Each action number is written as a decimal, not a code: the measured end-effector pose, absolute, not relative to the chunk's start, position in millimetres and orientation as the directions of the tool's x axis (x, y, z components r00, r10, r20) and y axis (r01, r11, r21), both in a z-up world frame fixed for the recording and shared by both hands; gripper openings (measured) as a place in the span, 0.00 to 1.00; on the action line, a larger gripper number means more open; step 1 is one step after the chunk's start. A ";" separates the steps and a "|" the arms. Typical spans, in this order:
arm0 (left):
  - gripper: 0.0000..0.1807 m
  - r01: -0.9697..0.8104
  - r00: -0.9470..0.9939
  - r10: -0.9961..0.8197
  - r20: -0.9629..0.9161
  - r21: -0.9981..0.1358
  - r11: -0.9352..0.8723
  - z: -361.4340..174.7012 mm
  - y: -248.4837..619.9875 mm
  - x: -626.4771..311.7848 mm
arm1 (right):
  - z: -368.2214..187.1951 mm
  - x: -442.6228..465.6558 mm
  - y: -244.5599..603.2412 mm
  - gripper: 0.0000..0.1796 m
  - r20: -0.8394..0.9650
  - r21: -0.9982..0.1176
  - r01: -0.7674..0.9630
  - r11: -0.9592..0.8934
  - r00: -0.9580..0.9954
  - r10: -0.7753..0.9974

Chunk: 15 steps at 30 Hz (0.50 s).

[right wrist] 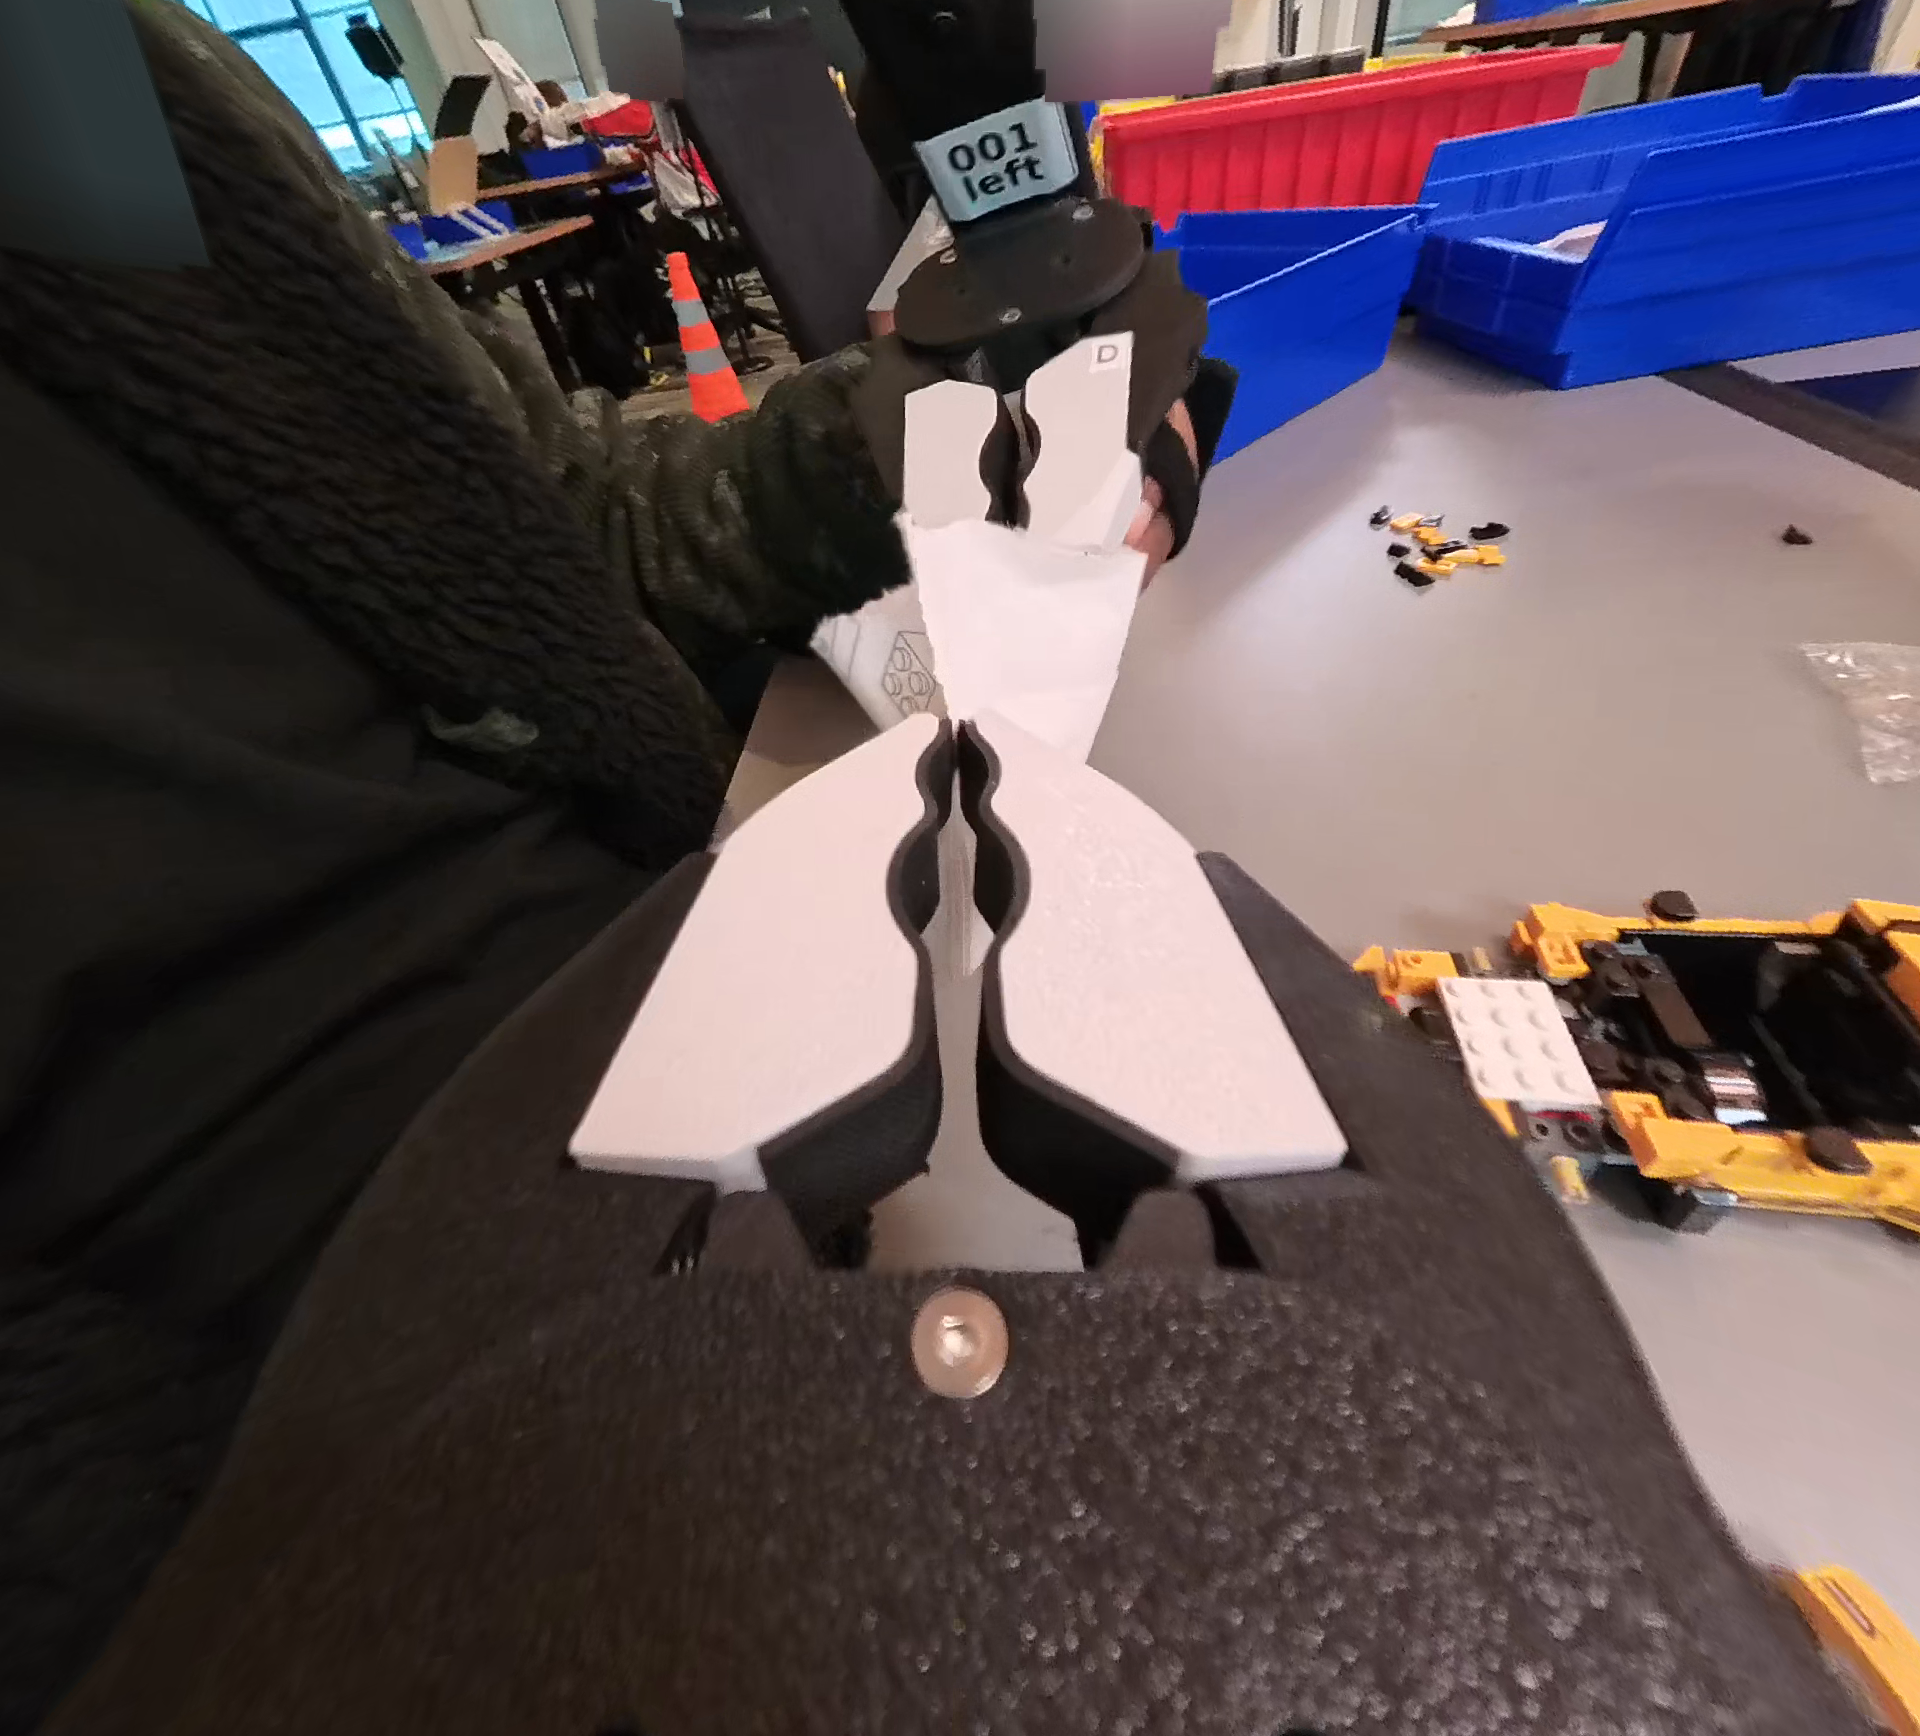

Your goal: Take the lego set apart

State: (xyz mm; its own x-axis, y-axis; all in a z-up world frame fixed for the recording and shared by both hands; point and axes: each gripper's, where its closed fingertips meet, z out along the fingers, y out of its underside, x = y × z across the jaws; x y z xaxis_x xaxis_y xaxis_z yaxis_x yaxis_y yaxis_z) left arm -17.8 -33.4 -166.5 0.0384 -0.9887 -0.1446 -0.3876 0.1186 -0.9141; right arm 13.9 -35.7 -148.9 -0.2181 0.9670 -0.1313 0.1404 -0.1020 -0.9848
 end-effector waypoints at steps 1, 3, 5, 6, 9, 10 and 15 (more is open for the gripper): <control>0.00 -0.382 0.049 -0.989 -0.141 -0.917 0.112 -164.7 -31.5 -20.5 | -147.1 14.9 -32.9 0.00 -0.129 -0.986 0.130 -0.104 -0.205 0.970; 0.00 -0.378 0.084 -0.986 -0.142 -0.920 0.100 -161.9 -25.5 -27.8 | -145.3 16.8 -25.3 0.00 -0.123 -0.988 0.117 -0.104 -0.167 0.978; 0.00 -0.373 0.116 -0.982 -0.146 -0.923 0.093 -159.7 -19.7 -35.6 | -146.9 17.2 -18.0 0.00 -0.109 -0.988 0.121 -0.094 -0.122 0.987; 0.00 -0.367 0.130 -0.982 -0.137 -0.927 0.081 -159.0 -17.1 -38.3 | -148.1 16.6 -15.1 0.00 -0.103 -0.988 0.126 -0.090 -0.101 0.990; 0.00 -0.384 0.161 -0.979 -0.125 -0.922 0.055 -163.8 -11.0 -40.2 | -153.7 15.4 -9.6 0.00 -0.099 -0.984 0.153 -0.088 -0.061 0.993; 0.00 -0.382 0.167 -0.978 -0.122 -0.923 0.050 -164.7 -10.1 -39.7 | -155.1 15.8 -6.8 0.00 -0.099 -0.983 0.159 -0.091 -0.045 0.994; 0.00 -0.355 0.161 -0.983 -0.093 -0.934 0.030 -163.7 -10.5 -35.2 | -159.9 15.1 -3.1 0.00 -0.084 -0.981 0.178 -0.080 -0.016 0.996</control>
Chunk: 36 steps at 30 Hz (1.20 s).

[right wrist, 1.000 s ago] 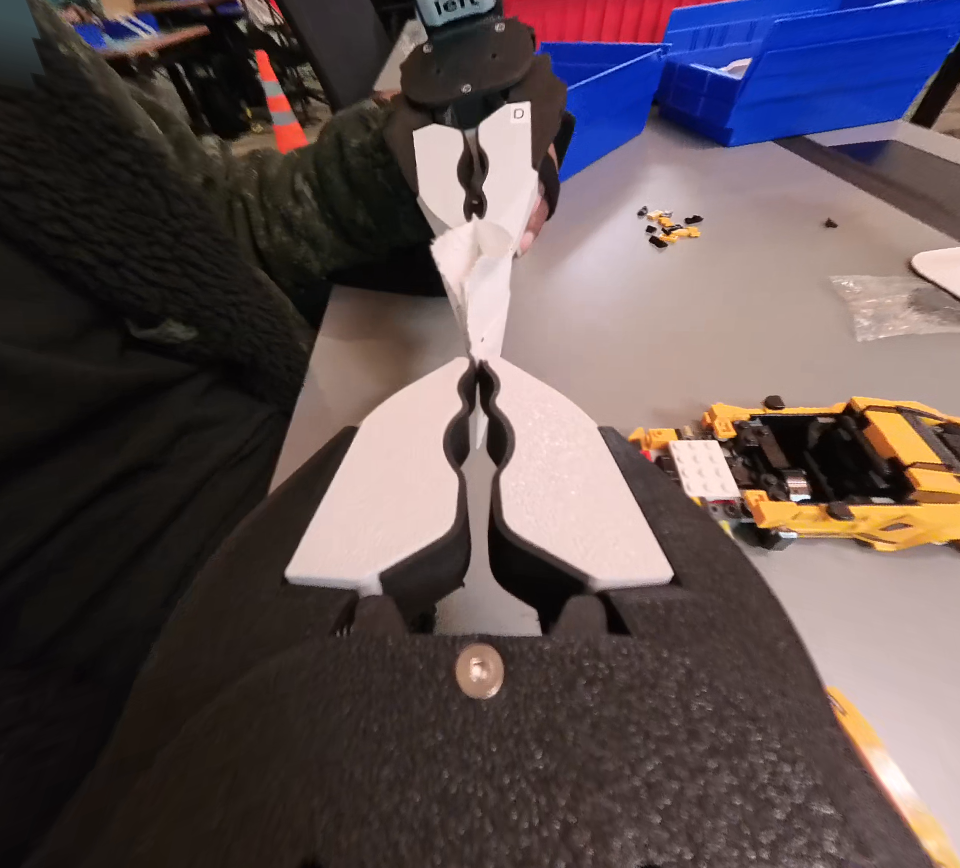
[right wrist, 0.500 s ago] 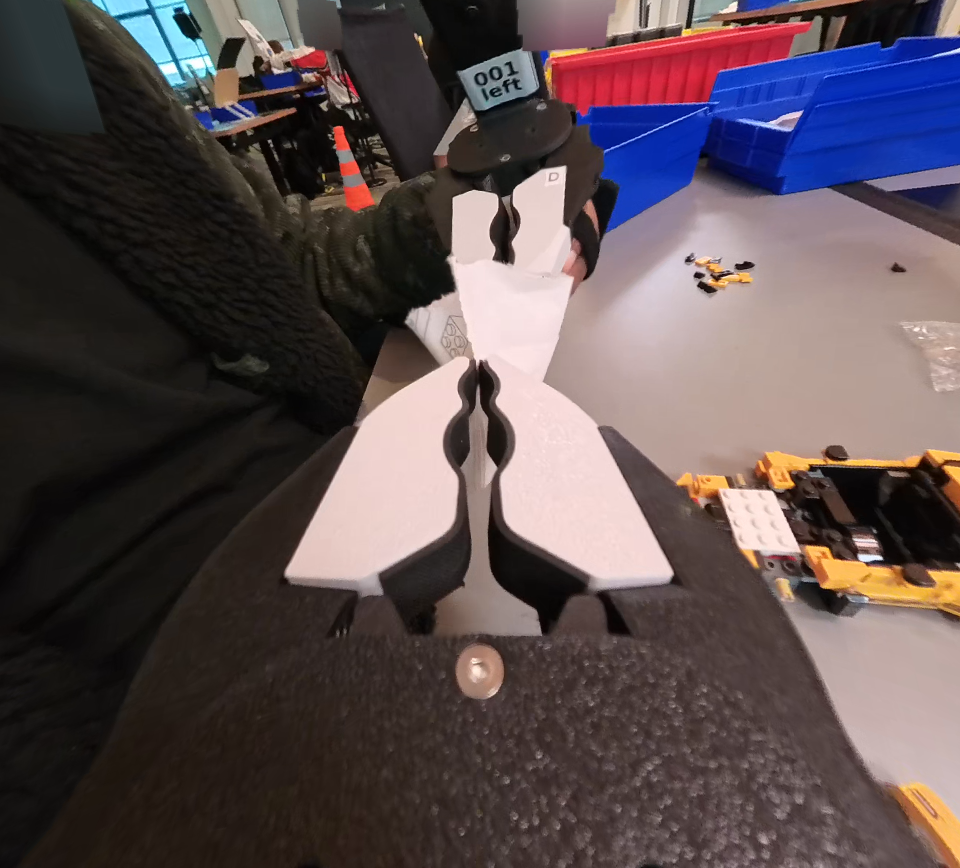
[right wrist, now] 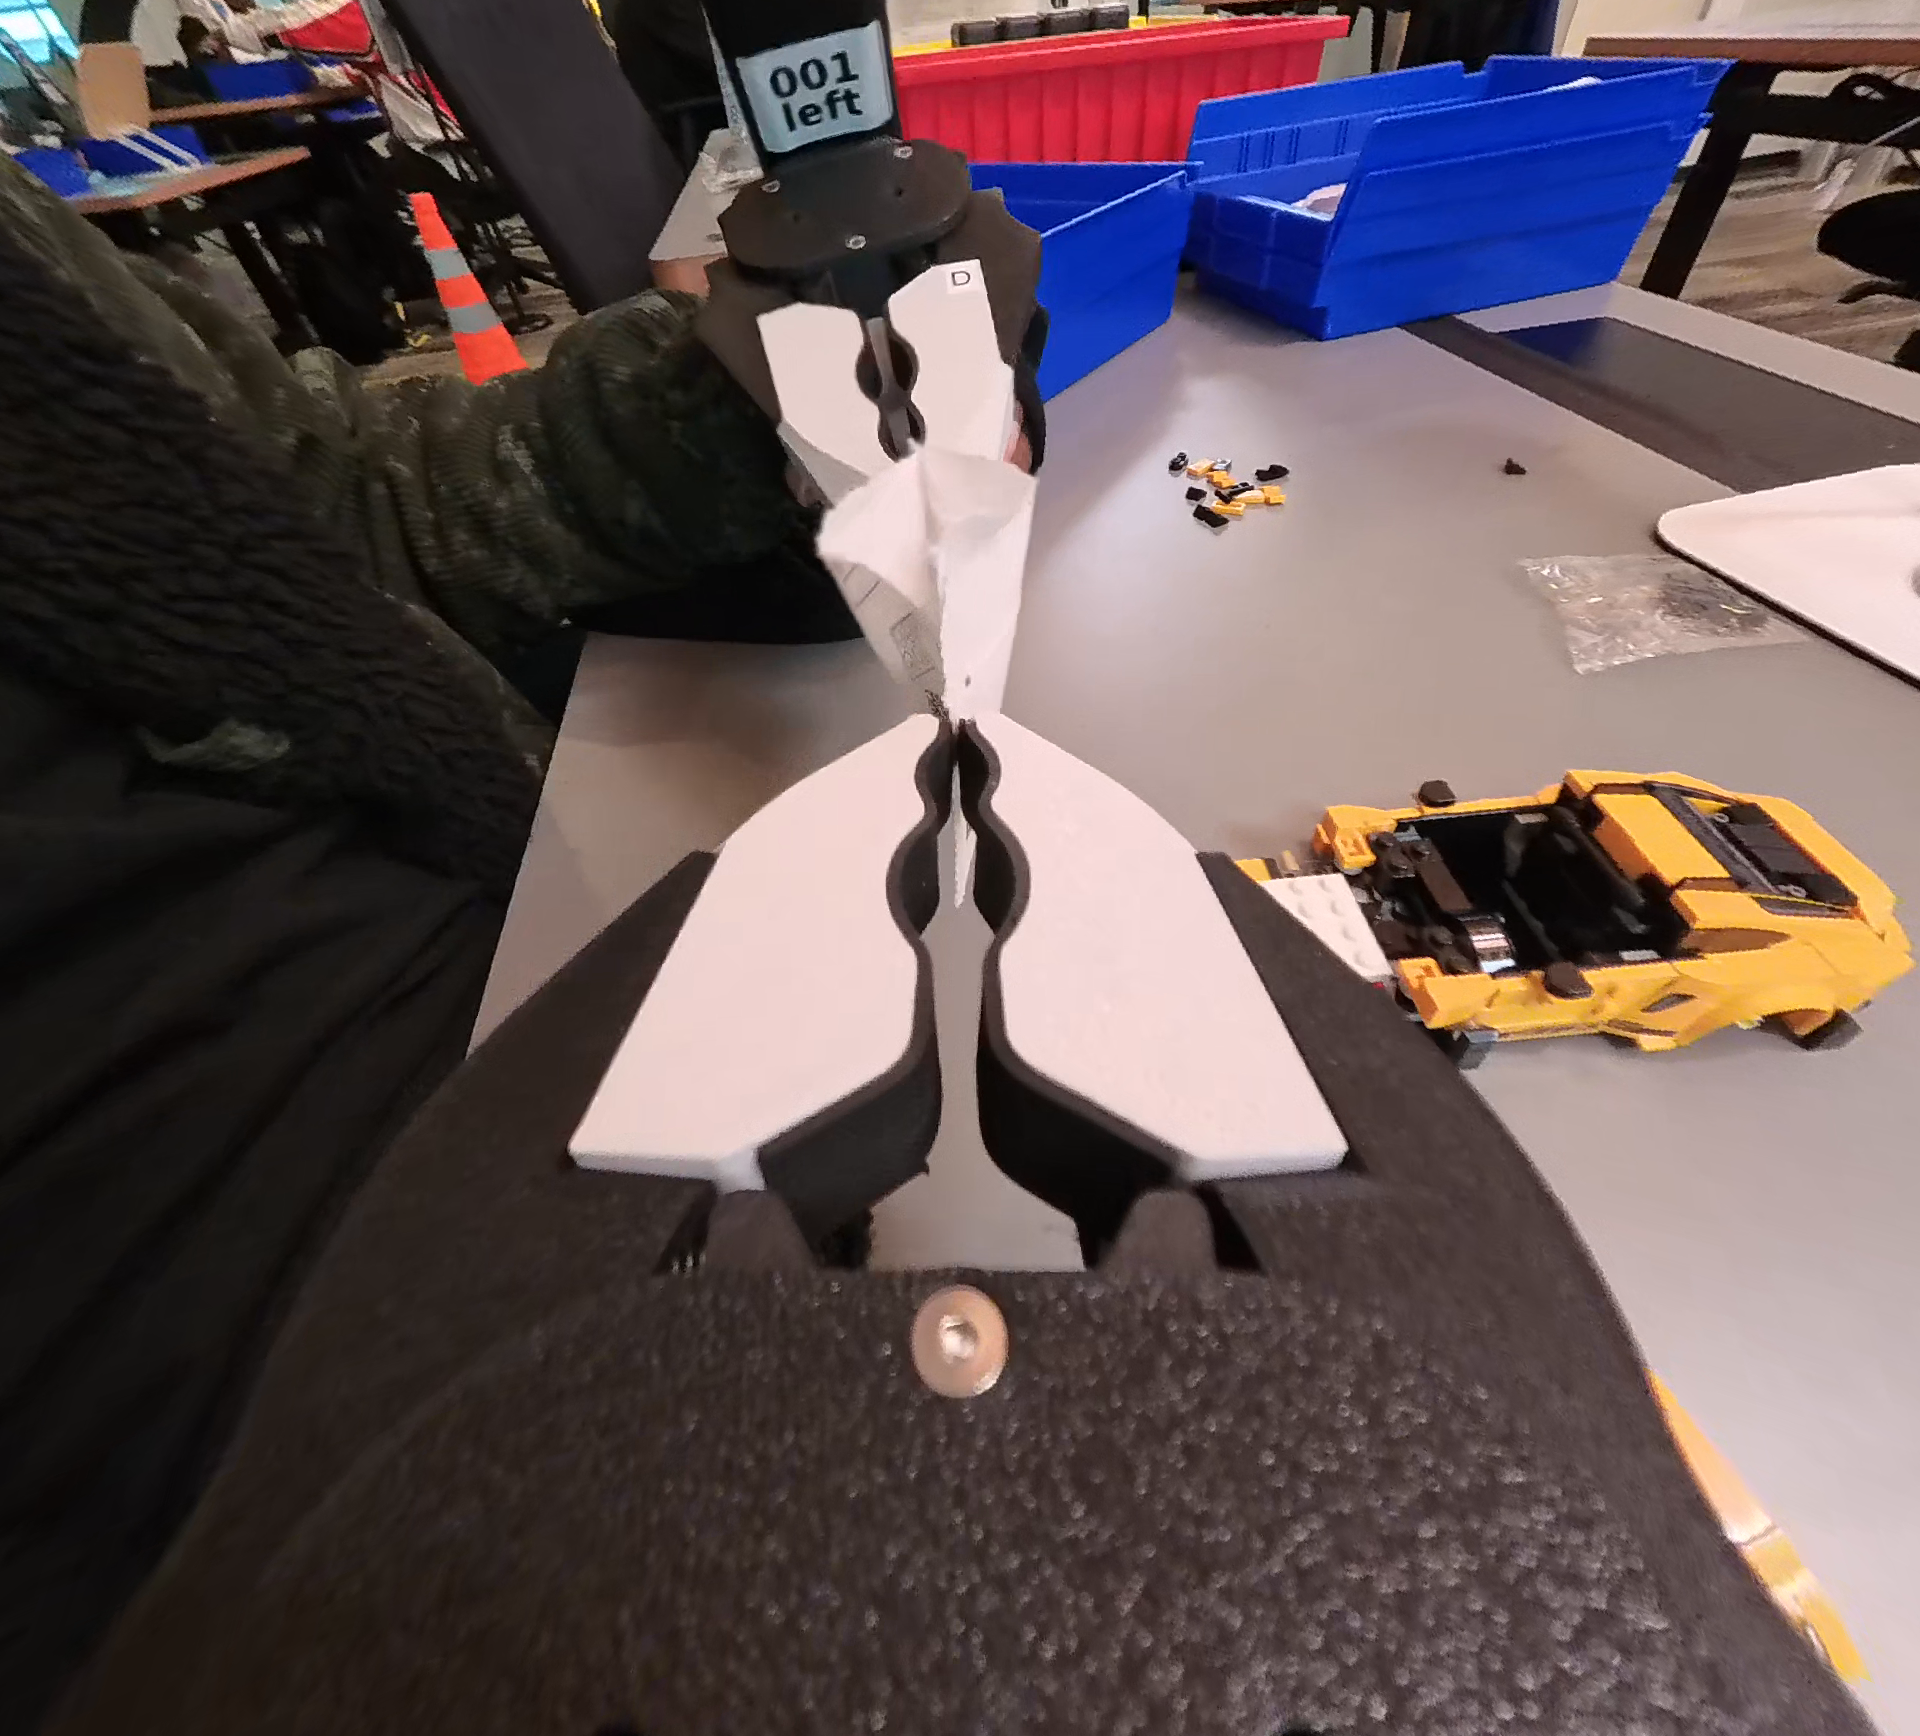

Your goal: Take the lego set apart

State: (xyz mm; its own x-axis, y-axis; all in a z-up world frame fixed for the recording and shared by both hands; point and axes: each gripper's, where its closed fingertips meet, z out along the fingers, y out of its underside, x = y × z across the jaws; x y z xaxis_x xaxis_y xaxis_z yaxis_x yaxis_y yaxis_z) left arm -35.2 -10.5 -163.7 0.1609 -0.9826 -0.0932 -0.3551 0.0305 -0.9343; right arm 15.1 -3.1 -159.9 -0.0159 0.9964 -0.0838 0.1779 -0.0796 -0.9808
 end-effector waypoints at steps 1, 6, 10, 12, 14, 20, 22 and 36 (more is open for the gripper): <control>0.00 -0.351 0.146 -0.985 -0.089 -0.936 0.032 -163.3 -13.1 -34.0 | -161.0 14.6 -3.5 0.00 -0.081 -0.980 0.182 -0.077 -0.016 0.997; 0.00 -0.348 0.157 -0.983 -0.098 -0.937 0.037 -162.7 -11.5 -34.3 | -161.9 14.5 -1.4 0.00 -0.075 -0.981 0.182 -0.074 -0.002 0.997; 0.00 -0.325 0.166 -0.982 -0.093 -0.945 0.035 -159.1 -9.7 -36.3 | -164.0 14.6 3.9 0.01 -0.074 -0.979 0.187 -0.078 0.028 0.997; 0.00 -0.311 0.164 -0.982 -0.089 -0.950 0.034 -156.6 -10.0 -36.6 | -166.6 13.6 5.6 0.04 -0.076 -0.977 0.198 -0.082 0.039 0.996; 0.00 -0.299 0.164 -0.983 -0.085 -0.954 0.033 -154.4 -10.2 -37.2 | -166.9 13.0 6.5 0.06 -0.084 -0.976 0.196 -0.091 0.044 0.995; 0.00 -0.297 0.152 -0.985 -0.082 -0.954 0.034 -154.6 -12.2 -35.7 | -164.8 13.6 4.3 0.00 -0.047 -0.980 0.192 -0.054 0.042 0.998; 0.00 -0.295 0.161 -0.983 -0.085 -0.955 0.035 -153.9 -10.8 -36.5 | -163.9 13.8 2.7 0.00 -0.038 -0.980 0.192 -0.044 0.036 0.999; 0.03 -0.326 0.623 -0.781 -0.055 -0.925 -0.195 -165.7 69.8 -112.1 | -167.8 17.7 13.8 0.00 -0.035 -0.976 0.212 -0.055 0.095 0.995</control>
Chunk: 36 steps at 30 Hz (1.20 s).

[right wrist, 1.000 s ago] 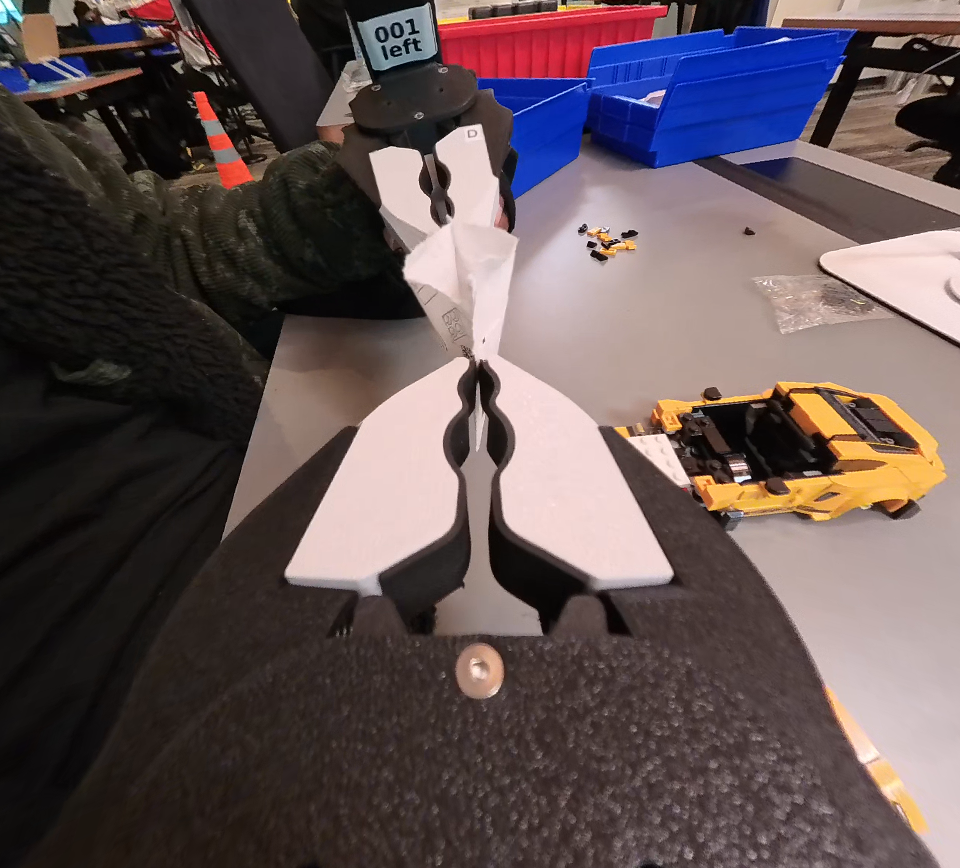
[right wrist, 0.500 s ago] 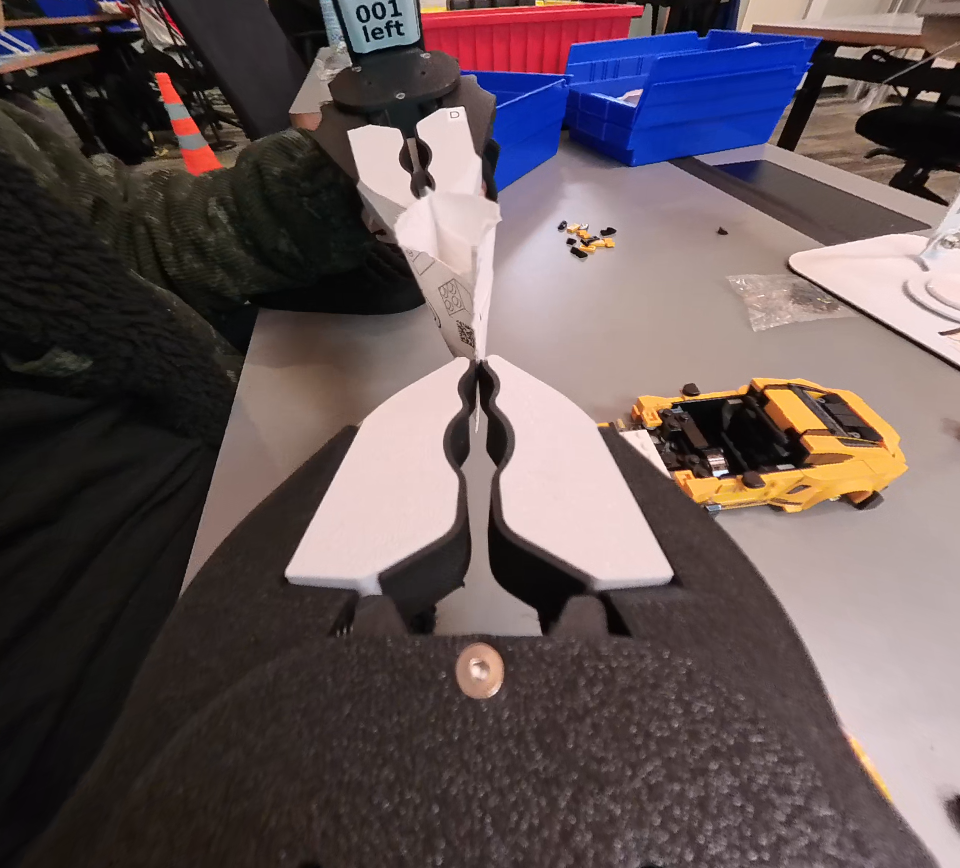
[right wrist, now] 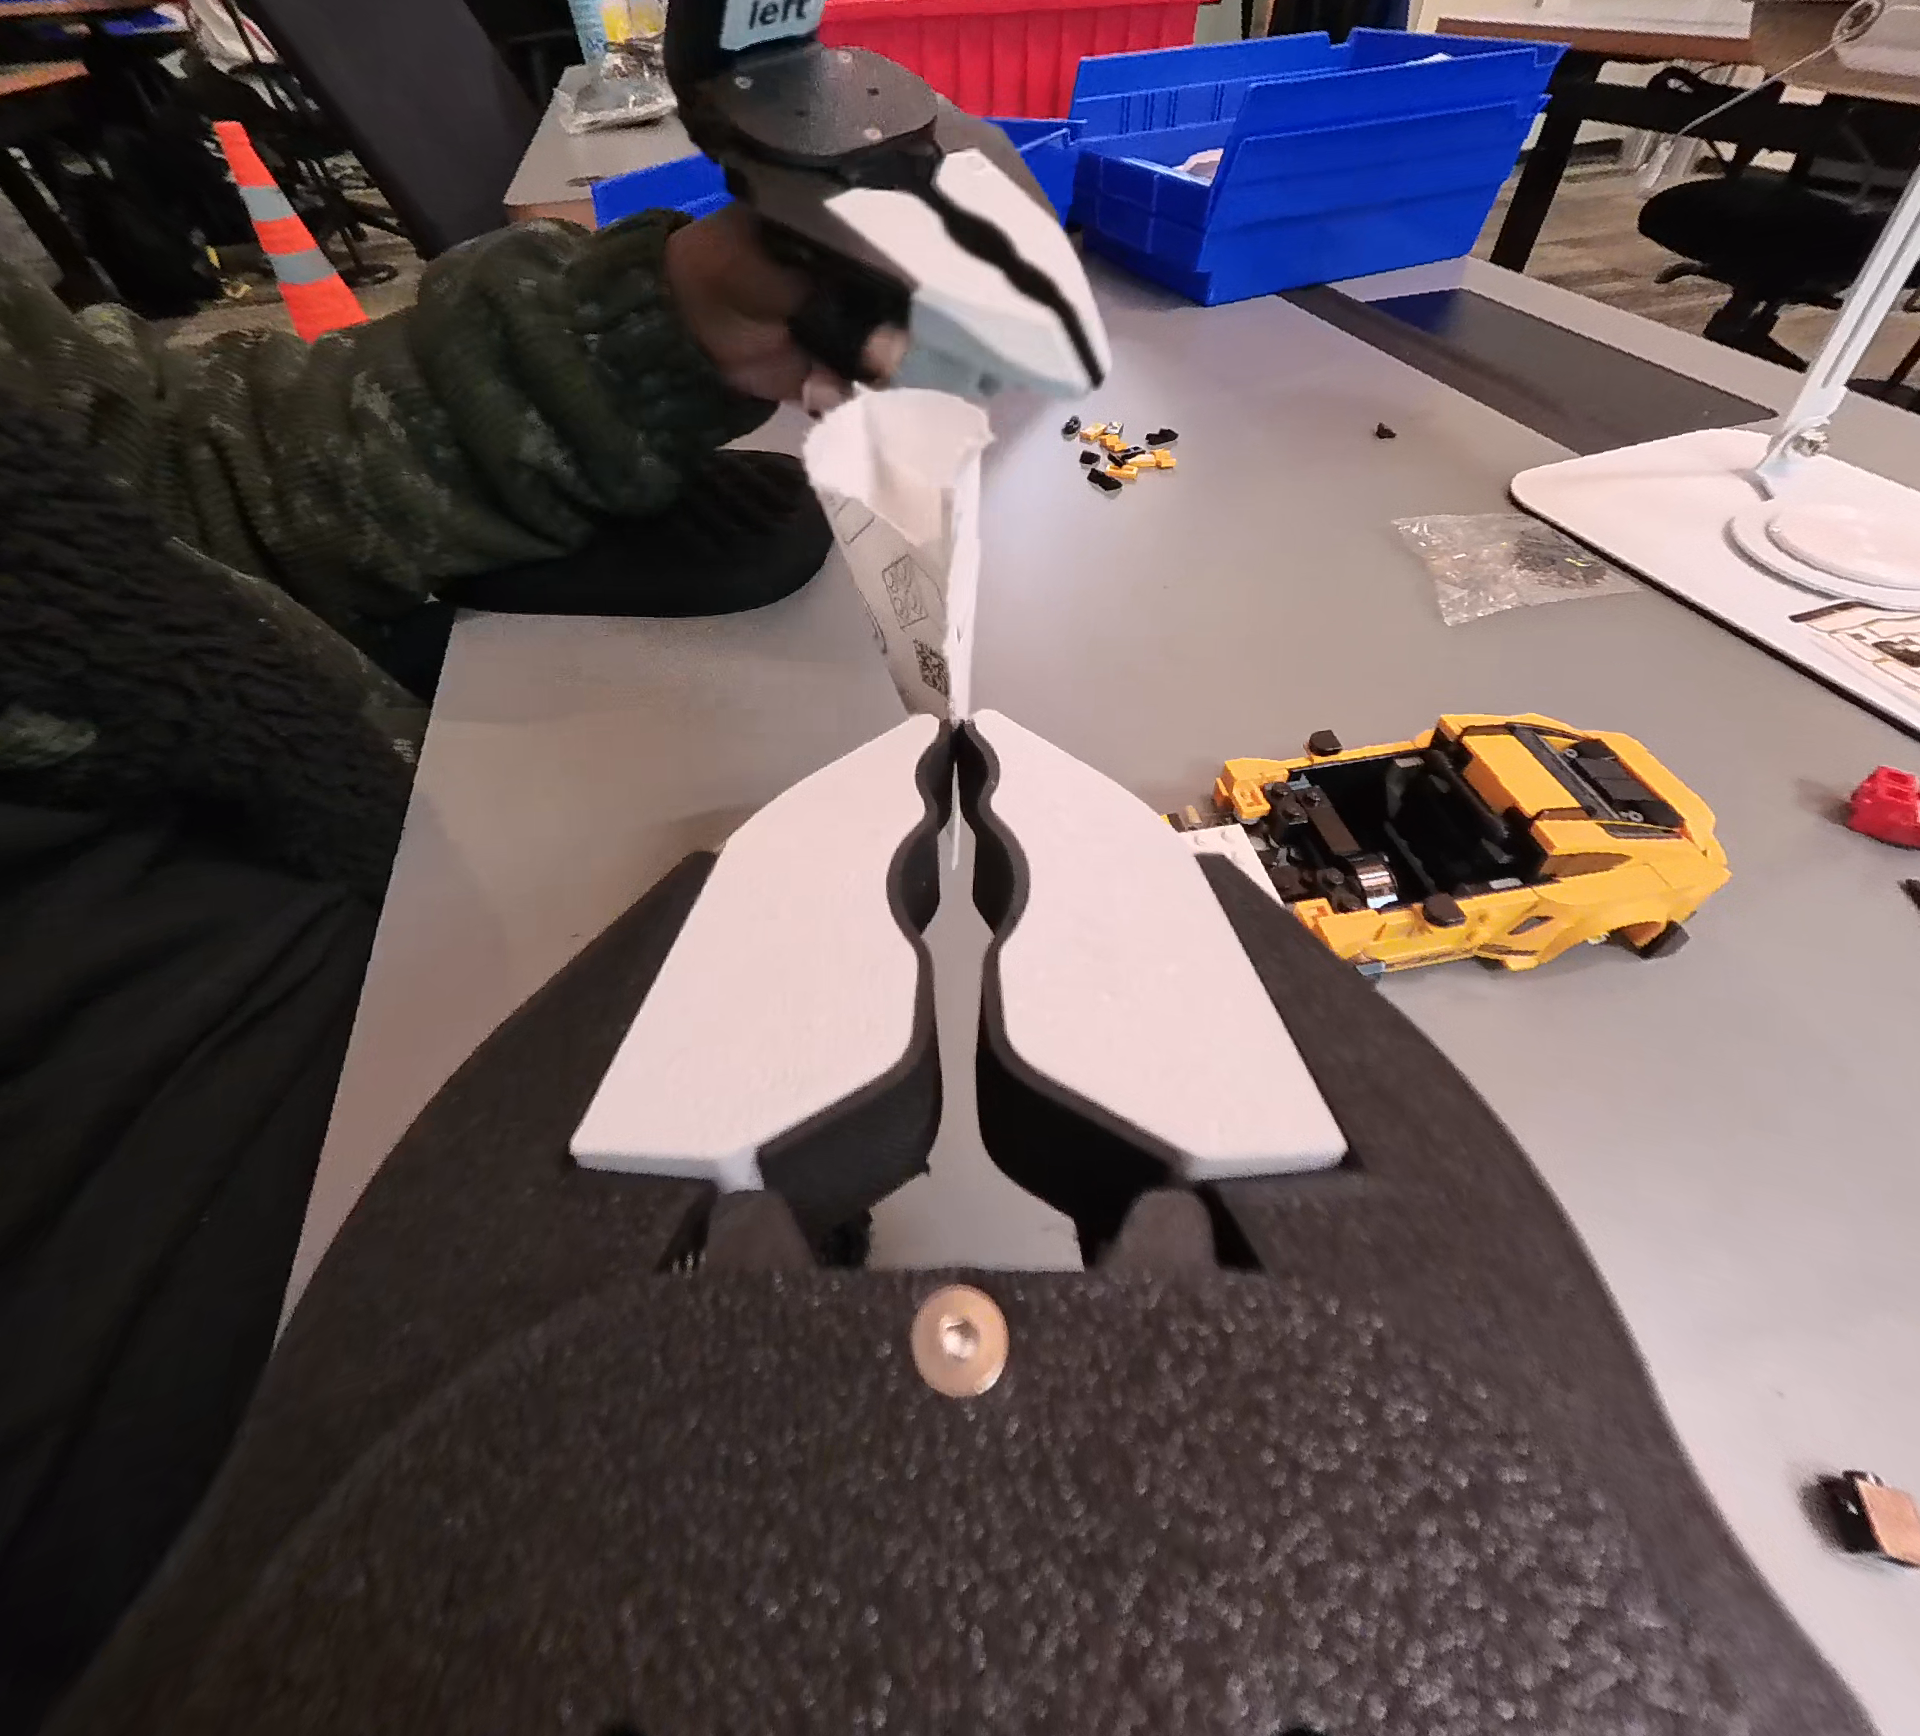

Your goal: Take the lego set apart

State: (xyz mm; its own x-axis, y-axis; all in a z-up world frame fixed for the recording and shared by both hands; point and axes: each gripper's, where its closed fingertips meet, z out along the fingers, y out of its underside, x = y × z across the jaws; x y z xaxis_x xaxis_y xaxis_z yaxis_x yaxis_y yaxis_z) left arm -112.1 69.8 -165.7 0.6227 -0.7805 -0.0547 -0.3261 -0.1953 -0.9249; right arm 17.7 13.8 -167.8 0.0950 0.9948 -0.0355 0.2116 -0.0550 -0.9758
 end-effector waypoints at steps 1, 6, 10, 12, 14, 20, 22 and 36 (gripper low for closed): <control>0.00 -0.338 0.698 -0.710 -0.089 -0.916 -0.218 -167.9 81.7 -129.7 | -168.2 17.8 14.0 0.00 -0.035 -0.975 0.213 -0.055 0.097 0.995; 0.03 -0.343 0.901 -0.391 -0.185 -0.858 -0.382 -184.9 112.0 -218.3 | -170.4 17.1 14.9 0.00 -0.037 -0.972 0.225 -0.060 0.104 0.994; 0.09 -0.288 0.951 -0.255 -0.175 -0.803 -0.521 -204.6 113.1 -267.3 | -172.0 15.8 12.8 0.00 -0.033 -0.970 0.235 -0.055 0.095 0.995; 0.12 -0.253 0.959 -0.257 -0.121 -0.773 -0.582 -216.7 109.2 -274.4 | -172.3 15.7 12.3 0.00 -0.034 -0.970 0.238 -0.055 0.092 0.995; 0.14 -0.224 0.963 -0.258 -0.072 -0.744 -0.630 -228.4 107.4 -276.6 | -172.7 15.7 12.4 0.00 -0.035 -0.969 0.239 -0.056 0.091 0.995; 0.17 -0.285 0.952 -0.290 -0.095 -0.618 -0.732 -264.4 103.0 -278.9 | -172.9 15.7 11.7 0.00 -0.029 -0.969 0.243 -0.050 0.091 0.995; 0.15 -0.275 0.956 -0.276 -0.097 -0.621 -0.734 -266.0 105.1 -282.6 | -172.1 15.7 11.2 0.00 -0.028 -0.969 0.241 -0.049 0.089 0.996; 0.04 -0.199 0.964 -0.267 0.013 -0.633 -0.748 -268.9 111.8 -282.2 | -171.3 15.0 9.2 0.00 -0.025 -0.970 0.240 -0.044 0.080 0.996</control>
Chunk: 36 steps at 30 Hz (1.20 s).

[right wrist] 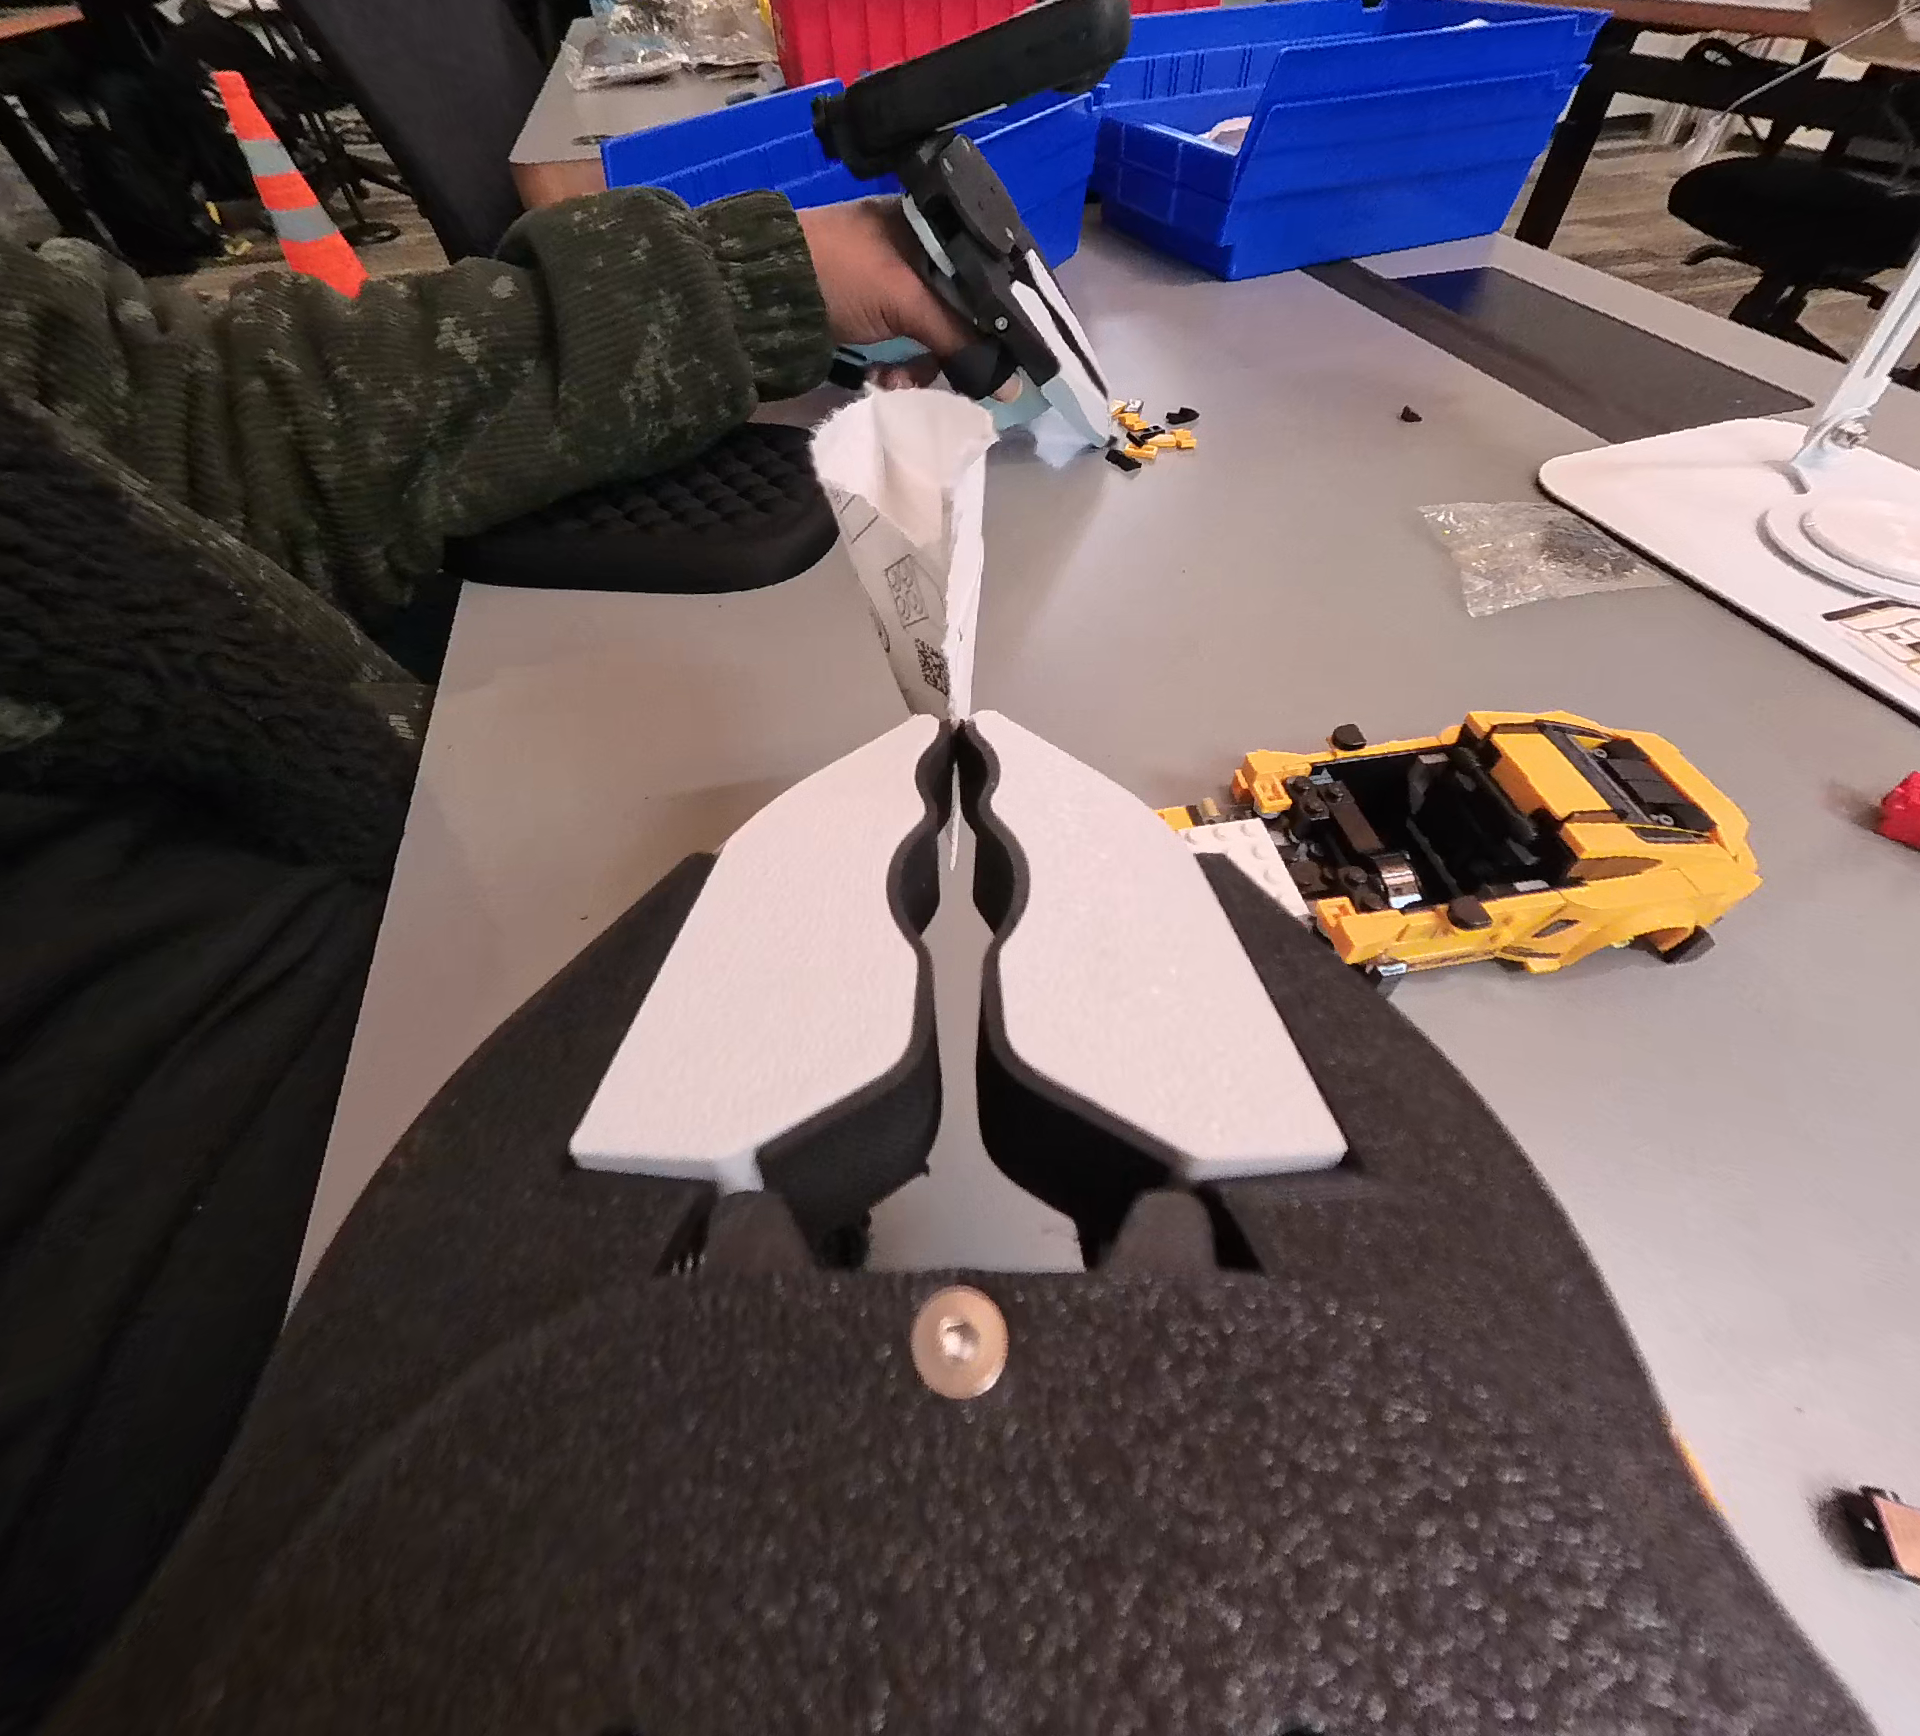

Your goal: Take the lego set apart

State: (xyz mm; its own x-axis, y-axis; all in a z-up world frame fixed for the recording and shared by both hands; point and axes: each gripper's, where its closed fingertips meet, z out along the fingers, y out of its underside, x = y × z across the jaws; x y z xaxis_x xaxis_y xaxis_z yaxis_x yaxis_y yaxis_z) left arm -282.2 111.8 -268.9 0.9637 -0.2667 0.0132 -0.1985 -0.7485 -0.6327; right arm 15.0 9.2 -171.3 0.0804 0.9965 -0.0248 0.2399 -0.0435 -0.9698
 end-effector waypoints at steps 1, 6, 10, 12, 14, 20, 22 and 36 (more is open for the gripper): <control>0.03 -0.213 0.962 -0.271 -0.004 -0.630 -0.747 -268.3 111.0 -282.5 | -171.1 15.2 9.5 0.00 -0.024 -0.970 0.239 -0.043 0.082 0.996; 0.02 -0.220 0.892 -0.443 0.083 -0.778 -0.588 -226.4 108.0 -229.1 | -173.2 15.0 10.8 0.00 -0.026 -0.968 0.246 -0.047 0.087 0.996; 0.02 -0.238 0.719 -0.688 0.102 -0.893 -0.382 -179.7 85.5 -152.3 | -178.3 13.3 10.7 0.00 -0.034 -0.963 0.264 -0.055 0.083 0.996; 0.02 -0.231 0.604 -0.793 0.075 -0.936 -0.264 -156.3 67.2 -113.0 | -181.0 12.5 10.5 0.00 -0.037 -0.960 0.275 -0.058 0.081 0.996; 0.02 -0.215 0.504 -0.863 0.047 -0.960 -0.178 -139.1 48.8 -80.0 | -184.0 11.6 11.0 0.00 -0.040 -0.956 0.286 -0.062 0.082 0.996; 0.02 -0.259 0.329 -0.943 -0.052 -0.965 -0.038 -132.4 12.2 -26.0 | -190.5 9.2 12.4 0.00 -0.054 -0.949 0.307 -0.077 0.084 0.995; 0.02 -0.298 0.324 -0.944 -0.069 -0.954 -0.033 -140.5 11.0 -20.4 | -191.8 8.8 12.4 0.00 -0.056 -0.947 0.310 -0.080 0.083 0.995; 0.09 -0.356 0.579 -0.800 -0.157 -0.932 -0.075 -141.7 57.8 -84.5 | -186.2 12.6 16.7 0.00 -0.064 -0.956 0.279 -0.092 0.106 0.992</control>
